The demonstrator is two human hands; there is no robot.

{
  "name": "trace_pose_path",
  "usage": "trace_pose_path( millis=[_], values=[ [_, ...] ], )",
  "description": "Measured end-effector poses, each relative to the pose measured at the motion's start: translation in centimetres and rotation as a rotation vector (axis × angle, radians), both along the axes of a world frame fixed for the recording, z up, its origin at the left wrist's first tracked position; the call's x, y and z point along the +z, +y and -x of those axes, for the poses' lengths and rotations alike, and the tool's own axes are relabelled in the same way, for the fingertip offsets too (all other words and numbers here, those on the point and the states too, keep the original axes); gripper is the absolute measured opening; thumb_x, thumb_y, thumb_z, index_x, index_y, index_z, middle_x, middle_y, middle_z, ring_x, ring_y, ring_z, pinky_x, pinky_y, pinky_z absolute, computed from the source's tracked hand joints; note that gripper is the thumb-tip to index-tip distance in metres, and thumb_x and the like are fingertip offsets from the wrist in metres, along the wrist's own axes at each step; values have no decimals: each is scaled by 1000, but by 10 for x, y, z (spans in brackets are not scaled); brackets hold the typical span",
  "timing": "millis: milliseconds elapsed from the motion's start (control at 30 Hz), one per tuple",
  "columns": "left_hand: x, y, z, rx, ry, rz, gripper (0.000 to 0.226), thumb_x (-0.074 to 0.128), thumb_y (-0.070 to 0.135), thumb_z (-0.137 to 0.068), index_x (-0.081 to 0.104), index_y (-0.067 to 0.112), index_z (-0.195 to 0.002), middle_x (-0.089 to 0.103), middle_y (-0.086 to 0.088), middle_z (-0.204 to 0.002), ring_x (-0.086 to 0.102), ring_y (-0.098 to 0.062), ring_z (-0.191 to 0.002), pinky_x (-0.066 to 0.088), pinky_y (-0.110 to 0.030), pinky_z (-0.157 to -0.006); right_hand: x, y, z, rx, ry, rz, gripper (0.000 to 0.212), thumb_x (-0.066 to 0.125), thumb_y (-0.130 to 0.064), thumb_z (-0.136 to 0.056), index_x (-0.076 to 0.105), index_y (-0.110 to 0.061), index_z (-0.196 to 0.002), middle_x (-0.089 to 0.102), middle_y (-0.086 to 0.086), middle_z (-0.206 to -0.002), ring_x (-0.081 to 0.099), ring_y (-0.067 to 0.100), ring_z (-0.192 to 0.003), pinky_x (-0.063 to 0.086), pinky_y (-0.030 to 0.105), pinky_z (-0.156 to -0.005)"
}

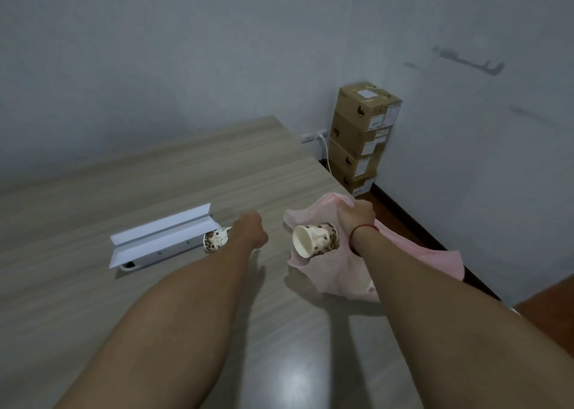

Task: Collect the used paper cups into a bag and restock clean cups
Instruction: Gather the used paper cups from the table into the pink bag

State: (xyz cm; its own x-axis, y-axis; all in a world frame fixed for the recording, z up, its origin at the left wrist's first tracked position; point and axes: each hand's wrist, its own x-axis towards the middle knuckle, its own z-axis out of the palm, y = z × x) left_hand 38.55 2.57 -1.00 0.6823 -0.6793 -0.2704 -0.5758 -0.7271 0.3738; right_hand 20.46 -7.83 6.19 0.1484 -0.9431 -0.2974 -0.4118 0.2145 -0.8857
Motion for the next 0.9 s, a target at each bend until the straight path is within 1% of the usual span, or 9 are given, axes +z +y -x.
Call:
trace_pose_path(
  millis=[133,200,300,500,567,700,800,867,900],
  values=[
    [-24,4,-25,-113,5,-101,62,64,8,-83,43,13,-142,43,-10,-147,42,-27,-136,38,-36,-111,-6,-9,-18,-28,58,11,38,53,-18,-89,60,1,-121,62,18,-125,60,33,-114,48,33,-89],
    [-39,5,-39,-150,-5,-147,64,64,15,-85,39,16,-145,39,-9,-150,37,-26,-139,35,-37,-113,-12,-15,-24,-38,79,18,36,53,-17,-90,61,2,-120,62,18,-125,59,33,-115,47,31,-87],
    [-62,7,-60,-169,-22,-192,58,60,27,-90,41,19,-144,40,-8,-151,36,-26,-140,33,-38,-114,-19,-21,-27,-44,103,17,35,53,-17,-90,62,3,-118,63,18,-123,60,33,-113,46,30,-84],
    [-75,12,-67,-247,-165,-240,45,55,19,-93,51,22,-137,44,-13,-143,41,-29,-133,35,-39,-112,-34,-33,-31,-56,136,2,28,55,-15,-89,65,3,-108,66,19,-113,64,34,-106,52,38,-91],
    [-75,11,-68,-247,-214,-276,42,55,17,-92,53,19,-135,45,-13,-140,37,-31,-134,35,-40,-111,-35,-35,-33,-58,134,7,26,54,-14,-89,65,4,-106,66,20,-112,64,33,-104,52,38,-89],
    [-63,10,-64,-222,-332,-391,34,50,9,-93,57,7,-127,53,-13,-133,42,-30,-132,43,-41,-102,-35,-38,-37,-55,114,6,25,53,-13,-90,64,4,-105,66,19,-109,63,32,-99,49,33,-83],
    [-58,11,-65,-224,-342,-427,35,52,6,-91,56,4,-126,54,-14,-132,44,-30,-131,45,-41,-102,-35,-39,-36,-39,86,-6,17,54,-12,-89,66,-1,-93,64,17,-98,63,31,-95,51,37,-87],
    [-58,14,-68,-232,-341,-439,37,51,4,-93,52,4,-129,50,-16,-134,45,-30,-131,45,-41,-102,-36,-38,-34,-32,75,-20,13,55,-13,-87,64,-4,-83,65,17,-97,63,30,-92,52,40,-89],
    [-57,16,-70,-246,-349,-451,37,50,4,-94,51,4,-131,49,-15,-135,45,-29,-131,45,-40,-103,-36,-37,-33,-33,66,-25,12,55,-13,-86,63,-4,-84,66,19,-99,64,32,-94,54,42,-91]
  ],
)
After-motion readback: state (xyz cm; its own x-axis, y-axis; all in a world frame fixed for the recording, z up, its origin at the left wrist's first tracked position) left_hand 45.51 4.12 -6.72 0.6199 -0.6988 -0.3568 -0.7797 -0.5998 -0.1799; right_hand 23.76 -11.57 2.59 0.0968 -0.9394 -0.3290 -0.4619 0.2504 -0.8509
